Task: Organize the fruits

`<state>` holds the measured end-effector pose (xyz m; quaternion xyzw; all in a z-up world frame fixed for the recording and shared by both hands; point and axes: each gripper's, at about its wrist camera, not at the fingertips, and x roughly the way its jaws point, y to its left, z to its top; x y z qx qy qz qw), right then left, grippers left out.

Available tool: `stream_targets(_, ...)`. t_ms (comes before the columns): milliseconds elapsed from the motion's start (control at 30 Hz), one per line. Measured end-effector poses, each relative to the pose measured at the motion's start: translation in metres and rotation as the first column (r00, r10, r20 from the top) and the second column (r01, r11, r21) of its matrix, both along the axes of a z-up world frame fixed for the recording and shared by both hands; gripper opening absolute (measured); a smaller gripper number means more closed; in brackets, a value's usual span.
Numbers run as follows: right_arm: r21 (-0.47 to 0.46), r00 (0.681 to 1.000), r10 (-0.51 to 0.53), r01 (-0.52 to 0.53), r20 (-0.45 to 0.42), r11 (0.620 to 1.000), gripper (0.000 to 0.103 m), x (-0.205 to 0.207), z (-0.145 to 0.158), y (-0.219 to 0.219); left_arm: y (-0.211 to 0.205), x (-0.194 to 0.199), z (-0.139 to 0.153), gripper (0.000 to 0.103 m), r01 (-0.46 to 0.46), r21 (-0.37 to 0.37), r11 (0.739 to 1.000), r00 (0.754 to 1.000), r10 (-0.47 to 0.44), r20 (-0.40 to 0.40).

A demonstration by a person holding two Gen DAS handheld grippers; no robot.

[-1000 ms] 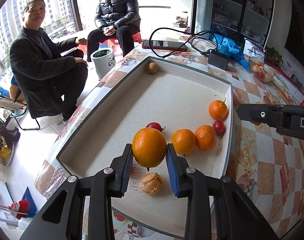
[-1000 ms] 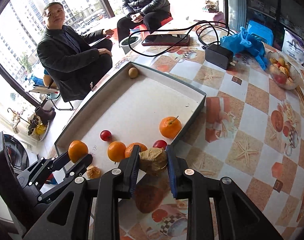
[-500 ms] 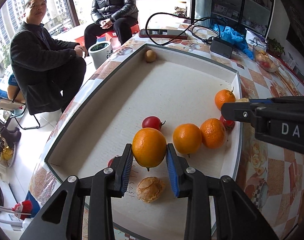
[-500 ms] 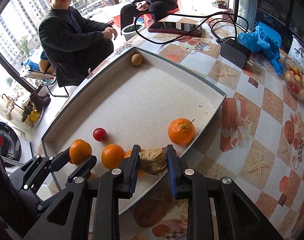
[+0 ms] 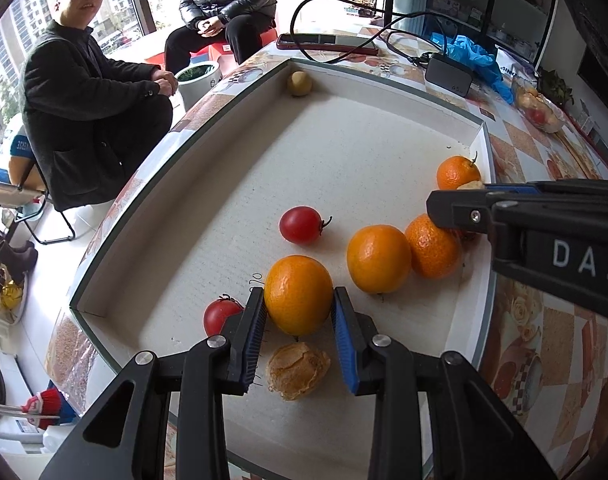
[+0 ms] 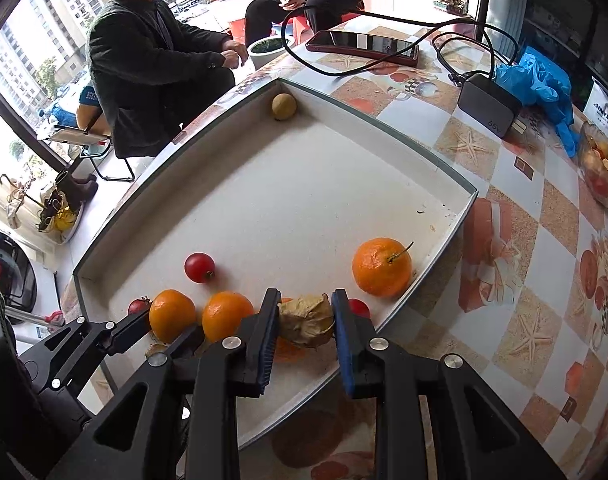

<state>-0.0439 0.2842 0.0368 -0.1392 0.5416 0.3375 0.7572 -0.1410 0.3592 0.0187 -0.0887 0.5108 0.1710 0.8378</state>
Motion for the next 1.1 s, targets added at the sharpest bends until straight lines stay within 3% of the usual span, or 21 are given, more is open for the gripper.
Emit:
stream_targets(300,-0.015,1.0,0.002,-0.002,0.01,1.0,0.028,-0.003,0.003,-0.001,-0.004,-0.003,0.002,0.038,0.01,-0.021,1.0,1.0,-0.009,0.015)
stream_targets(333,-0.017,1.0,0.003,-0.003,0.005,1.0,0.028,-0.002,0.003,0.0,-0.004,-0.002,0.003,0.041,0.01,-0.017,1.0,1.0,-0.01,0.015)
stream_targets(400,-0.025,1.0,0.005,-0.005,0.01,1.0,0.028,-0.003,0.003,0.002,-0.005,-0.003,0.004,0.063,0.012,-0.003,1.0,1.0,-0.012,0.019)
stream_targets(433,-0.03,1.0,0.006,-0.005,0.017,1.0,0.035,-0.003,0.004,0.003,-0.006,-0.003,0.005,0.069,0.012,0.007,1.0,1.0,-0.012,0.021)
stream_targets(467,-0.025,1.0,0.008,-0.008,0.028,1.0,0.063,-0.004,0.005,0.003,-0.007,-0.004,0.006,0.076,0.013,0.019,1.0,1.0,-0.013,0.025)
stream_targets(533,-0.021,0.997,0.012,-0.01,0.077,1.0,0.086,-0.007,0.012,0.003,-0.009,-0.006,0.008,0.081,0.014,0.032,0.999,0.999,-0.015,0.038)
stream_targets(667,-0.057,0.989,0.04,-0.032,0.14,0.998,0.086,-0.013,0.02,0.007,-0.006,-0.006,0.01,0.086,0.006,0.007,1.0,0.999,-0.007,0.049)
stream_targets(900,-0.06,0.994,0.006,0.001,0.111,0.998,0.087,-0.011,0.02,-0.003,-0.012,-0.007,0.01,0.088,0.034,0.014,0.999,0.999,-0.035,0.034)
stream_targets(967,-0.066,0.994,-0.008,0.015,0.107,0.998,0.103,-0.009,0.02,-0.008,-0.013,-0.009,0.012,0.088,0.03,0.015,0.999,0.998,-0.03,0.05)
stream_targets(1100,-0.054,0.995,-0.018,0.024,0.096,0.998,0.103,-0.013,0.025,-0.019,-0.013,-0.011,0.013,0.088,0.015,0.007,1.0,1.0,-0.015,0.005)
